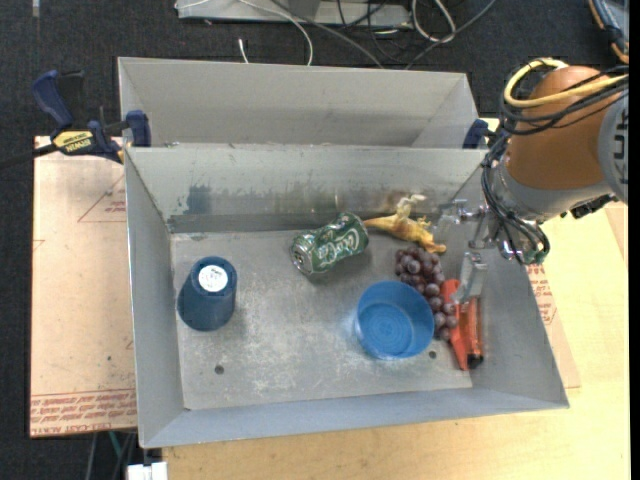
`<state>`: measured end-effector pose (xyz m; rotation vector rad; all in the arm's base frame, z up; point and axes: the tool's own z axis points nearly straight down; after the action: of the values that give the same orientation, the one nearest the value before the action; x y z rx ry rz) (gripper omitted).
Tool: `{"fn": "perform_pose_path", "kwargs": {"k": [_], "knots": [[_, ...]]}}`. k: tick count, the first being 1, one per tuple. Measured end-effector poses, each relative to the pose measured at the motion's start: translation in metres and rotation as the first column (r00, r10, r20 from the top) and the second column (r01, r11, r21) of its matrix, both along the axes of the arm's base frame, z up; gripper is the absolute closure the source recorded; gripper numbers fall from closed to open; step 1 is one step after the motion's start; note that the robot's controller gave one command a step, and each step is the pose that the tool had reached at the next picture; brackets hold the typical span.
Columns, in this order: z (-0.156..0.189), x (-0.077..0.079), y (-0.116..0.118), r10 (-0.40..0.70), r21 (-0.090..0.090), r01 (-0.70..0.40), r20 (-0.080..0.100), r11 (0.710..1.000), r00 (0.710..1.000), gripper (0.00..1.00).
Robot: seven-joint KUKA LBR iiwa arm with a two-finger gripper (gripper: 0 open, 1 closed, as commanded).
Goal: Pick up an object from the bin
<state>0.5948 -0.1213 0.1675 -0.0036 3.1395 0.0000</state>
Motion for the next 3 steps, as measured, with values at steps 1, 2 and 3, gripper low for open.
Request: {"fn": "perform_pose_path", "kwargs": {"k": [1, 2, 3], "knots": [[-0.023, 0.032, 0.006, -0.049, 0.002, 0.049, 0.003, 0.999, 0.999, 0.00], [-0.036, 0.009, 0.016, 0.313, 0.000, -0.313, 0.003, 0.950, 0.950, 0.00], [-0.027, 0.015, 0.027, -0.115, 0.003, 0.115, 0.005, 0.993, 0.993, 0.00]]}}
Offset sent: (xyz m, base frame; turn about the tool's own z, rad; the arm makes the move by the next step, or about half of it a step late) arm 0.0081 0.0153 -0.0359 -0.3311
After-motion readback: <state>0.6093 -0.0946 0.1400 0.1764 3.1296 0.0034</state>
